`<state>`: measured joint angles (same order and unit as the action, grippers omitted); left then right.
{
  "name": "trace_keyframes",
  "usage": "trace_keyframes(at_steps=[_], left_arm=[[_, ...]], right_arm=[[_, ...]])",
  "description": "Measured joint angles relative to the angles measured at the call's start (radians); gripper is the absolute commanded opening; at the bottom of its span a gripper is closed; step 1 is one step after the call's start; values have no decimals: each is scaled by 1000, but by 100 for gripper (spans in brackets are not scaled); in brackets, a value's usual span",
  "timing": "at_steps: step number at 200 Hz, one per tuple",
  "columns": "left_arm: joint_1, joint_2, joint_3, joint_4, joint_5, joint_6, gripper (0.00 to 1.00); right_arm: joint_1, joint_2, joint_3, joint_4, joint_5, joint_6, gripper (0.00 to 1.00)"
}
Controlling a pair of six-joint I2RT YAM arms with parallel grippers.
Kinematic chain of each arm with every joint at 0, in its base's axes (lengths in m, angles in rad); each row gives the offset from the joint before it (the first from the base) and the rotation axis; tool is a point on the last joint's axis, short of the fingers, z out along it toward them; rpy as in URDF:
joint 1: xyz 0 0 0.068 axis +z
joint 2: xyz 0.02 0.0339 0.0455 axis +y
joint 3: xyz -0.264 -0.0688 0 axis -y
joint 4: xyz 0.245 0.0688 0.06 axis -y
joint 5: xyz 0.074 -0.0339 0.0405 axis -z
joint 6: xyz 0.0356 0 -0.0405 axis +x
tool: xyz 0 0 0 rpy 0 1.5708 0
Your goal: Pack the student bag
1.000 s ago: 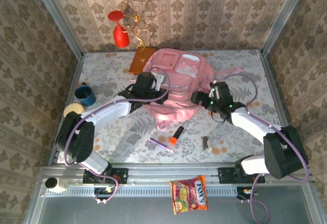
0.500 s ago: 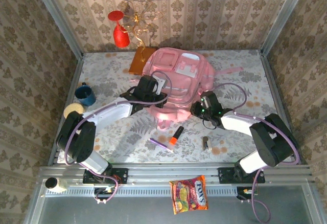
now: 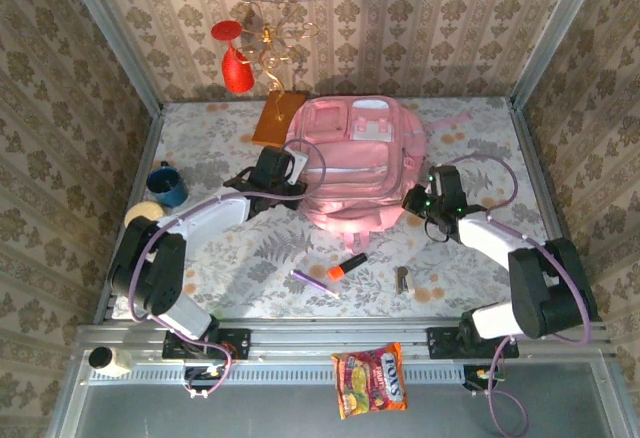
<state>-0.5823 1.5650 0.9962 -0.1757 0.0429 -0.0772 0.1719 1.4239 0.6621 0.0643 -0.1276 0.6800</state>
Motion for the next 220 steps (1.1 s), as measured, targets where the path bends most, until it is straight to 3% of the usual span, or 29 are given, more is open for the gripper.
trace_keyframes(at_steps=[47,87,103,131,151,158,184,211,220], left_arm=[[-23,26,29,34,113,-34,0],[-64,86,63,34,117,-78,0],[-76,92,66,34,115,-88,0],[-80,97,77,34,115,-95,0],[-85,98,77,34,113,-99,0],[-86,98,77,34,112,-100,0],[-90,98,77,33,100,-94,0],[-75,92,69,36,90,-42,0],[-63,86,65,44,97,-14,0]], right_arm=[[-133,195,194,-65,-80,-81,48],[-95,71,111,-77,-71,-78,87],[-24,-32,25,-81,-59,-39,93],[154,-103,-60,-73,-29,37,95],[218,-71,-82,-41,0,92,88],[224,-46,-81,-19,5,108,79],[226,42,-68,48,21,138,29],[148,-5,-96,68,31,129,0],[116,-43,-111,66,30,126,0]])
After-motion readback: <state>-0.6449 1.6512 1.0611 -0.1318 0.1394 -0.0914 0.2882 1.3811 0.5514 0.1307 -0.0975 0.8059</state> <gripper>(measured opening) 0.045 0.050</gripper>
